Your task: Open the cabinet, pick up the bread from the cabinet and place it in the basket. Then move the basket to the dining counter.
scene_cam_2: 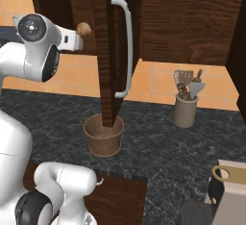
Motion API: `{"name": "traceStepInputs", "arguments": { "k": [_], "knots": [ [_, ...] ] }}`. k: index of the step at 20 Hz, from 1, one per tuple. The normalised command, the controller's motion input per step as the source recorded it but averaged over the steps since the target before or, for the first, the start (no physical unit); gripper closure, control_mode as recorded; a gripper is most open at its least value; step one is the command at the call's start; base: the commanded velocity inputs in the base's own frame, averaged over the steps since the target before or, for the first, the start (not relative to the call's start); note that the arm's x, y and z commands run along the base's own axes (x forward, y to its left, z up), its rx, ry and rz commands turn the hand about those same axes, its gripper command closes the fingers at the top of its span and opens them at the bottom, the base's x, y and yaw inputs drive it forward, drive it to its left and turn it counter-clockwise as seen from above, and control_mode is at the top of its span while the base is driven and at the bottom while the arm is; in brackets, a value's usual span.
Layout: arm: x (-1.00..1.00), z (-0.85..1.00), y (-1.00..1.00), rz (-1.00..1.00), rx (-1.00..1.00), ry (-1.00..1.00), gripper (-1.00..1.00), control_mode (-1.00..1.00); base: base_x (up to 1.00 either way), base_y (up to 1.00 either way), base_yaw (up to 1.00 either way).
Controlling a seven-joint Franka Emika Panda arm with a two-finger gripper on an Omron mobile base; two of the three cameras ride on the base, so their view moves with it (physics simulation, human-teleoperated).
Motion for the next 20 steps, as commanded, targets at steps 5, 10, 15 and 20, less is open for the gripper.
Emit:
{"name": "traceStepInputs", "arguments": {
  "k": [5,10,15,20],
  "knots": [
    [0.84,0.19,-0.09,0.05,0.03,0.06,-1.0,-1.0,0.0,0.0,0.0],
    [0.87,-0.03,-0.08,0.01,0.02,0.0,-1.0,-1.0,0.0,0.0,0.0],
    [1.0,-0.16,0.24,0.0,0.01,0.0,-1.0,-1.0,0.0,0.0,0.0],
    [1.0,-0.01,0.11,0.0,0.05,0.01,-1.0,-1.0,0.0,0.0,0.0]
  ]
}}
